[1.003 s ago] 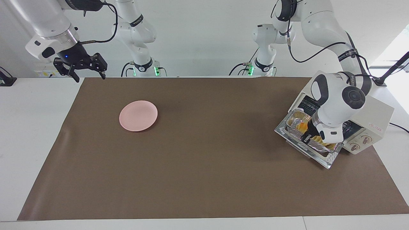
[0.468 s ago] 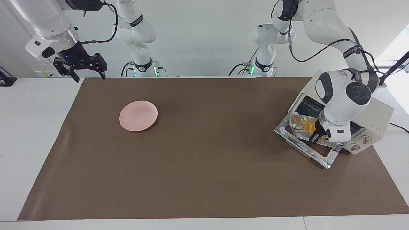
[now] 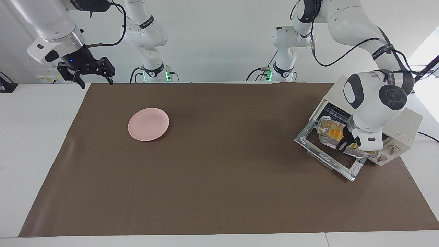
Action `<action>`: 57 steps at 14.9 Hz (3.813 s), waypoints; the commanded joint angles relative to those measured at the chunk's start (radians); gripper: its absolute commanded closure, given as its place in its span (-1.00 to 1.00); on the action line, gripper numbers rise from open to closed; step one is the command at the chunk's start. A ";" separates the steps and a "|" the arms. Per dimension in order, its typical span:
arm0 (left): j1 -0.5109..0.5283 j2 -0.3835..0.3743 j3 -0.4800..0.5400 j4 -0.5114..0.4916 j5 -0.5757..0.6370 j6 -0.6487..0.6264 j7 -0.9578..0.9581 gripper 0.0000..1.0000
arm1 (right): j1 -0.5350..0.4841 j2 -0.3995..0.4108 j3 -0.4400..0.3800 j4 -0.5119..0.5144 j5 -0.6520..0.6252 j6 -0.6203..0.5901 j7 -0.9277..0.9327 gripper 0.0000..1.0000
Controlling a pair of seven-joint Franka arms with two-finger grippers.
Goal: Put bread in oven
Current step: 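Push the foil tray into the oven with the left gripper, then release the tray and draw the left gripper back from the oven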
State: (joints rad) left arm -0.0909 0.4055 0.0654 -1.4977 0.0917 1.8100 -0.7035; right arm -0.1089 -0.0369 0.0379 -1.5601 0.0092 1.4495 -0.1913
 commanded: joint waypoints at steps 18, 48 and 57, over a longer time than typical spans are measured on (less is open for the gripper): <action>0.020 -0.068 -0.004 -0.150 0.137 -0.173 0.145 1.00 | -0.002 -0.006 0.002 -0.008 -0.014 -0.009 -0.010 -1.00; -0.052 -0.086 -0.012 -0.108 0.158 -0.164 0.203 -1.00 | -0.002 -0.006 0.002 -0.008 -0.014 -0.009 -0.010 -1.00; -0.031 -0.236 0.001 -0.093 0.028 -0.162 0.465 -1.00 | -0.002 -0.006 0.002 -0.008 -0.014 -0.009 -0.010 -1.00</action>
State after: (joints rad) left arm -0.1487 0.2229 0.0512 -1.5764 0.1625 1.6679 -0.3632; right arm -0.1089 -0.0369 0.0379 -1.5602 0.0092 1.4495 -0.1913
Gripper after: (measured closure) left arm 0.000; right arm 0.000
